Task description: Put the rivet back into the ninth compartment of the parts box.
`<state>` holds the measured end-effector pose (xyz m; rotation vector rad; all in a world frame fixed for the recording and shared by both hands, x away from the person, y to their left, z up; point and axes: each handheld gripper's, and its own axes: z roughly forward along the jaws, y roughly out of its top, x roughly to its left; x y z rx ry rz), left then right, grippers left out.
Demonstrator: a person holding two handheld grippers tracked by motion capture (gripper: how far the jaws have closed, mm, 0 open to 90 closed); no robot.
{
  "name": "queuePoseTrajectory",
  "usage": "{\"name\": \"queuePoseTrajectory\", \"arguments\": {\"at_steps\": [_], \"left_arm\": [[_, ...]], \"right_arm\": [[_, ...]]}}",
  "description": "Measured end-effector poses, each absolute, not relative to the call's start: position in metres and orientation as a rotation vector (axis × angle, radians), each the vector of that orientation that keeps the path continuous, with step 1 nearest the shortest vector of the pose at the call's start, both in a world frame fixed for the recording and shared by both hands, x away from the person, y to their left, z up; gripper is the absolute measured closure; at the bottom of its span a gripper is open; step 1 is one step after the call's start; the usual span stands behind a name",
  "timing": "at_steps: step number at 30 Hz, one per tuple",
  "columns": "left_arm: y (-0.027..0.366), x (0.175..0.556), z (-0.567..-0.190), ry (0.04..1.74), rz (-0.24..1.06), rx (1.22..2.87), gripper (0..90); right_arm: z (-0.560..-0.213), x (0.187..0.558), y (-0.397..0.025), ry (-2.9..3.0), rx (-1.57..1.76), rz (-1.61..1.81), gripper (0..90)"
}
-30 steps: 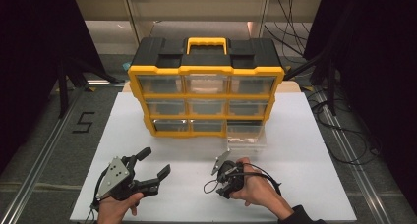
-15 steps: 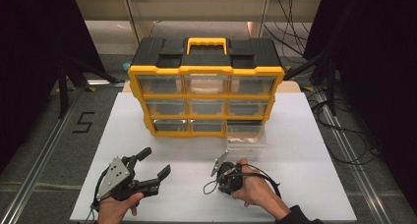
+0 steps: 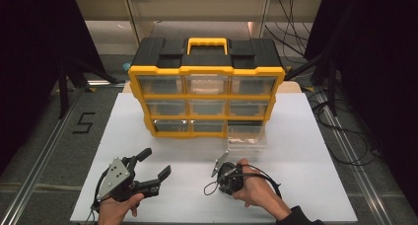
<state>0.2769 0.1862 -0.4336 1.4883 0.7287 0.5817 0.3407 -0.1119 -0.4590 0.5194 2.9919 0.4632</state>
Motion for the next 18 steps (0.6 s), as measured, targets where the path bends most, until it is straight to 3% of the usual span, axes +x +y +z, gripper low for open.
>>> {"name": "queuePoseTrajectory", "arguments": {"at_steps": [18], "left_arm": [[0.186,0.277,-0.434,0.729,0.585,1.489,16.3]], "right_arm": [[-0.415,0.348,-0.130,2.855,0.539,0.690,83.6]]}}
